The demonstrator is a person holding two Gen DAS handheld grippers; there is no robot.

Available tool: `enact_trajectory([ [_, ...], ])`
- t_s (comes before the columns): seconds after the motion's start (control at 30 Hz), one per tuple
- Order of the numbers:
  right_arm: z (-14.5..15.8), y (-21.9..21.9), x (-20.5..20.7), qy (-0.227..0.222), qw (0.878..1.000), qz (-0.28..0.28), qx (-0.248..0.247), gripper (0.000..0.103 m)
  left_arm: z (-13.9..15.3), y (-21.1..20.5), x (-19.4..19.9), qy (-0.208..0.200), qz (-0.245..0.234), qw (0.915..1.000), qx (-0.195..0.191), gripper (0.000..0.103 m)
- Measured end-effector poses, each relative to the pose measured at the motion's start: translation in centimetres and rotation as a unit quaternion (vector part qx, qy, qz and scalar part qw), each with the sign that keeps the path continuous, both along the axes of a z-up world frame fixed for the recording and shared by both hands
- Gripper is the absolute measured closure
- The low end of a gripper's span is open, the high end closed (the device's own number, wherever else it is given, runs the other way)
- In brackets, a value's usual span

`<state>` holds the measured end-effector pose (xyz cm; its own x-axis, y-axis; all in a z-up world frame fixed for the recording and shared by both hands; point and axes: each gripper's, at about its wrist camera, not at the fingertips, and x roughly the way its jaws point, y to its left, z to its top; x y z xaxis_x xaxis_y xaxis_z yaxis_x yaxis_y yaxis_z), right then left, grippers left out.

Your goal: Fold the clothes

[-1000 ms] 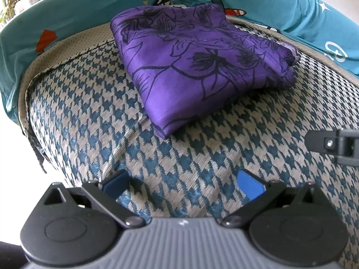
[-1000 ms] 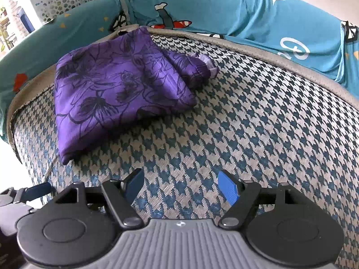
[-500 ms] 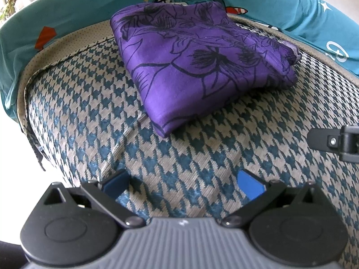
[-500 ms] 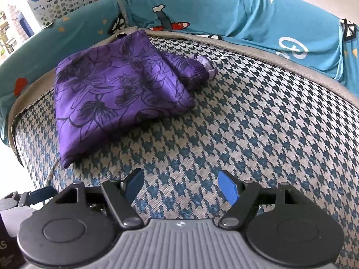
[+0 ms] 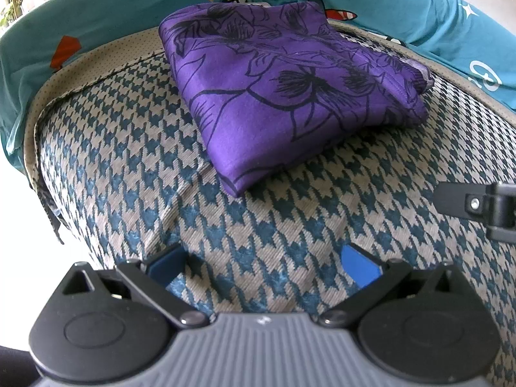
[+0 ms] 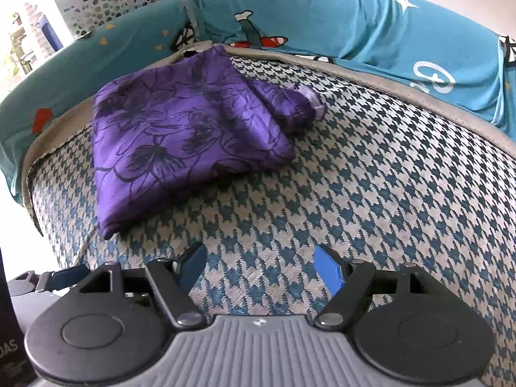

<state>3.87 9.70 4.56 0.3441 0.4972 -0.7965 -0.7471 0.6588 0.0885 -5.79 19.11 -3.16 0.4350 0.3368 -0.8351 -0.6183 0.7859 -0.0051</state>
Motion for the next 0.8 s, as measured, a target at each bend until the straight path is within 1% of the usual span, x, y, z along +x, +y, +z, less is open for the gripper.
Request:
enact_trajectory([
  [0.27,-0.24,0.29,-0.24,-0.002,1.000,0.010,0.002,0.029,0.08,0.23,0.10,0.004,0.000,1.0000,-0.004,0.000],
  [0.4,-0.20,0.23,-0.13,-0.006,1.000,0.006,0.007,0.029,0.18,0.37,0.21,0.007,0.001,0.9999,-0.009,0.000],
  [0.57,0.00,0.11,0.19,0.002,1.000,-0.005,0.024,0.029,0.26,0.35,0.37,0.012,0.006,0.9998,-0.013,0.000],
  [0.8,-0.45,0.26,-0.05,0.002,1.000,-0.001,0.016,0.029,0.40,0.44,0.52,0.021,0.015,0.9994,-0.024,0.000],
])
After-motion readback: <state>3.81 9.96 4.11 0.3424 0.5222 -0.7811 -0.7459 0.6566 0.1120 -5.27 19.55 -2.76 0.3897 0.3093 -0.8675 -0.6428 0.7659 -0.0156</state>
